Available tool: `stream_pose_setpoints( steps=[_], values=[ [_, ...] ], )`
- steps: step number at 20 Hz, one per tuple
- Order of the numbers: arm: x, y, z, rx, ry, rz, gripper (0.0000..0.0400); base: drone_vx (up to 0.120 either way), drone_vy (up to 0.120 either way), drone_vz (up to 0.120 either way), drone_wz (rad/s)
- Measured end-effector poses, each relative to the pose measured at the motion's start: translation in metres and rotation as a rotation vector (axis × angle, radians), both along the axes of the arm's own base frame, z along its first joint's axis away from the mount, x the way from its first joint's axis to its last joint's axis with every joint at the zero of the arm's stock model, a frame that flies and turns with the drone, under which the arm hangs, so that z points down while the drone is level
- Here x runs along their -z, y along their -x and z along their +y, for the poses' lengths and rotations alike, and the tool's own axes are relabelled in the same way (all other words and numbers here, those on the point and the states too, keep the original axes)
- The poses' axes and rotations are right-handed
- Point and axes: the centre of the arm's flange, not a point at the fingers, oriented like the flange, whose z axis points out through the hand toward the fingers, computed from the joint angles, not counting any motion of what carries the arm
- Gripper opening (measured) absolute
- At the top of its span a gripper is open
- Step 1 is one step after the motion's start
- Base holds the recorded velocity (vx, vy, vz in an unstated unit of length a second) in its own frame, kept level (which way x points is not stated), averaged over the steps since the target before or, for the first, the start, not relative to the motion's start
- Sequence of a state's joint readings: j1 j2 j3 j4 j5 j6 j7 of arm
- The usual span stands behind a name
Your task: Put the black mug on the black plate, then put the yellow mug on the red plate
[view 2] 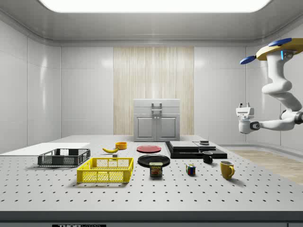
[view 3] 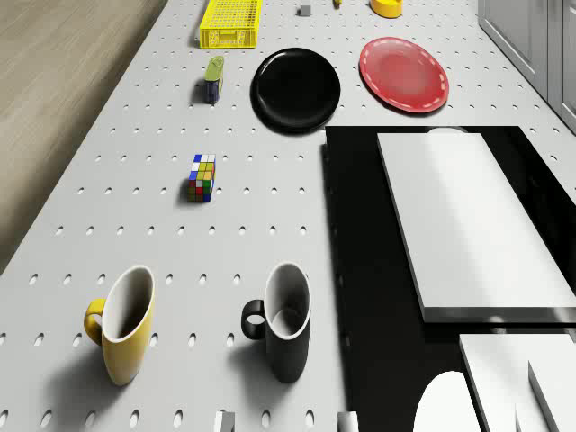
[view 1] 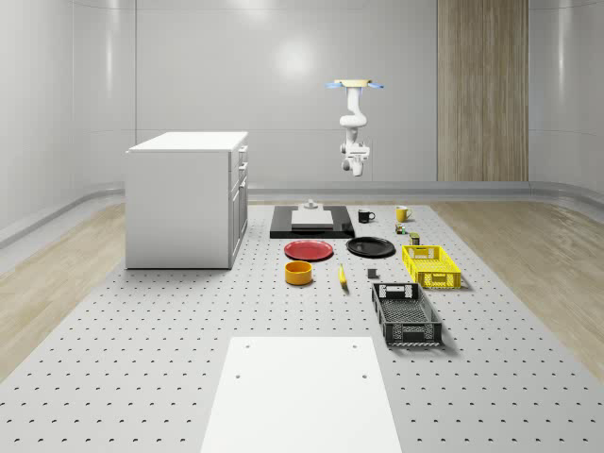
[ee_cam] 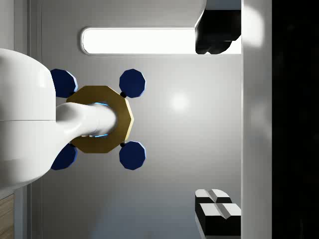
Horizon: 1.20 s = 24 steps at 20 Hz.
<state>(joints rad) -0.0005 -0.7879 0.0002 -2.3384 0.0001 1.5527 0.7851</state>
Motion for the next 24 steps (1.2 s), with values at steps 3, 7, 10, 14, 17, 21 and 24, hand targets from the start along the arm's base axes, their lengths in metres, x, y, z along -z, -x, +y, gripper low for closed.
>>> stream_pose_setpoints(
  steps=[3,7,10,14,17,21,24],
  values=[
    [-0.023,0.003,0.0,0.0,0.0,-0.002,0.04,0.0,0.0,0.0,0.0],
    [-0.05,0.003,0.0,0.0,0.0,-0.006,0.04,0.0,0.0,0.0,0.0],
    [-0.066,0.002,0.0,0.0,0.0,-0.008,0.04,0.0,0.0,0.0,0.0],
    [-0.081,0.001,0.0,0.0,0.0,-0.011,0.04,0.12,0.0,0.0,0.0],
    [-0.087,0.001,0.0,0.0,0.0,-0.013,0.04,0.12,0.0,0.0,0.0],
    [-0.091,0.0,0.0,0.0,0.0,-0.016,0.04,0.12,0.0,0.0,0.0],
    [-0.092,0.001,0.0,0.0,0.0,-0.019,0.04,0.12,0.0,0.0,0.0]
  ],
)
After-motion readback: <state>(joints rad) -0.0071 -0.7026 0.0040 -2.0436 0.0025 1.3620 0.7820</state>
